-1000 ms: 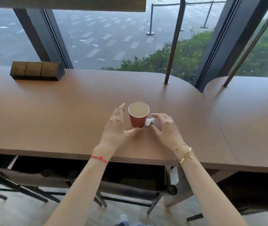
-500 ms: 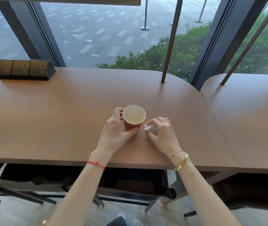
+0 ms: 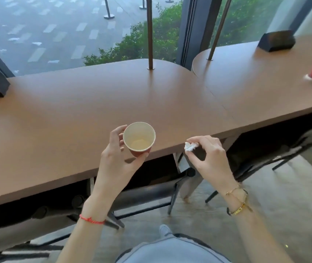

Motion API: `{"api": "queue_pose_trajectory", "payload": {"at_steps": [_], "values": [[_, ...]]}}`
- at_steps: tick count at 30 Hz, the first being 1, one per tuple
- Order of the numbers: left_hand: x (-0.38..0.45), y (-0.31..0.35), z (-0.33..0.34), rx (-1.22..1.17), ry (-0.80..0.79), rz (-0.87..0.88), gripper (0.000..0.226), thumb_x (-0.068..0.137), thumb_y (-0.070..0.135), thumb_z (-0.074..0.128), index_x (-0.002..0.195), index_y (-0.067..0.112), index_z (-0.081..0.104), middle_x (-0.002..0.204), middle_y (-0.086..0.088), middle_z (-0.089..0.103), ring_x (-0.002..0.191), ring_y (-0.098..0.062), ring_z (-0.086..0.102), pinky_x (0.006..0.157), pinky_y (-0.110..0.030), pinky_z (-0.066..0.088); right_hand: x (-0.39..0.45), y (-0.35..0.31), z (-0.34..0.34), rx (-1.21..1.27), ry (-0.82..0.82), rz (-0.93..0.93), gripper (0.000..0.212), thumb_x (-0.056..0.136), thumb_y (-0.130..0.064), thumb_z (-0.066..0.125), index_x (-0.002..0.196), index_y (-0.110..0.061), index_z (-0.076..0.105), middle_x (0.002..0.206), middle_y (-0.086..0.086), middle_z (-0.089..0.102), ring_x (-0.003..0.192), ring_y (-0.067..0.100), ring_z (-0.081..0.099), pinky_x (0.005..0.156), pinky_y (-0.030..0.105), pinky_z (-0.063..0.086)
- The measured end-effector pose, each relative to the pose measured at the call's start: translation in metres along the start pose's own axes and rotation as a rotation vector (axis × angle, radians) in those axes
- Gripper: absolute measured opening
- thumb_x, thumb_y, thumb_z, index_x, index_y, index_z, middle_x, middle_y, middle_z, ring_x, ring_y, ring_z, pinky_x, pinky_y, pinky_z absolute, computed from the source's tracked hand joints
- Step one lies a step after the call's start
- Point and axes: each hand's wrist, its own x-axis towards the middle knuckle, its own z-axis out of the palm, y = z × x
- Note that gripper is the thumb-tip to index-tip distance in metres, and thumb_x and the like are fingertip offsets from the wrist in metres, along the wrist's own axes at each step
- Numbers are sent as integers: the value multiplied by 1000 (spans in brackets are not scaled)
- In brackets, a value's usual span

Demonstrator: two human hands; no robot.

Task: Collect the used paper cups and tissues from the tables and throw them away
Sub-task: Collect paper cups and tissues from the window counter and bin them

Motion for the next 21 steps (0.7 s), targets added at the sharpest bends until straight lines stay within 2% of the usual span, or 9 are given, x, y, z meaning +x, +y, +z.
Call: {"api": "queue_pose_trajectory", "payload": {"at_steps": [4,6,9,11,13,14,17,21], "values": [[-32,-1,-8,-2,-150,129,71,71,33,83,128,32,42,114,32,50,102,16,52,80,1,39,-73,-16,-7,-43,109,152,26,83,-22,69,108,-24,62,100,-11,59,105,8,45,88,17,37],[-48,-1,-10,-4,-227,173,67,72,35,83,125,38,42,113,36,50,102,9,54,78,-3,42,-115,-25,-9,-55,156,229,27,82,-22,70,107,-23,62,98,-11,58,103,8,46,87,16,37],[-74,-1,-9,-7,-350,246,69,72,32,83,122,48,38,111,43,48,105,14,49,80,-8,40,-178,-39,-13,-93,211,349,26,81,-20,71,106,-23,61,98,-12,57,98,7,44,84,10,33],[-91,2,-6,-31,-434,289,67,73,32,82,125,42,41,115,32,52,107,8,51,84,-12,43,-220,-47,-16,-113,251,434,25,82,-22,70,105,-23,60,97,-13,57,97,6,44,83,8,33],[-108,7,1,-45,-522,341,66,73,33,82,127,32,44,119,17,56,108,-2,55,85,-18,48,-259,-56,-21,-128,302,519,24,82,-25,69,104,-24,59,98,-12,58,98,9,46,83,13,35],[-116,11,6,-52,-565,364,66,73,34,82,128,32,44,119,17,57,107,-4,56,84,-18,49,-279,-60,-23,-134,330,560,24,82,-26,69,104,-24,59,98,-11,58,99,10,46,83,16,37],[-144,30,23,-71,-688,433,65,73,35,81,124,38,42,112,30,52,100,1,56,79,-12,45,-335,-72,-31,-168,428,675,25,81,-26,68,103,-26,57,99,-13,58,101,11,48,85,17,37],[-178,57,46,-103,-795,558,64,72,29,82,125,28,45,113,17,55,101,-12,59,78,-29,53,-397,-88,-41,-223,563,797,27,79,-26,67,104,-26,57,99,-14,58,100,14,49,85,15,35]]}}
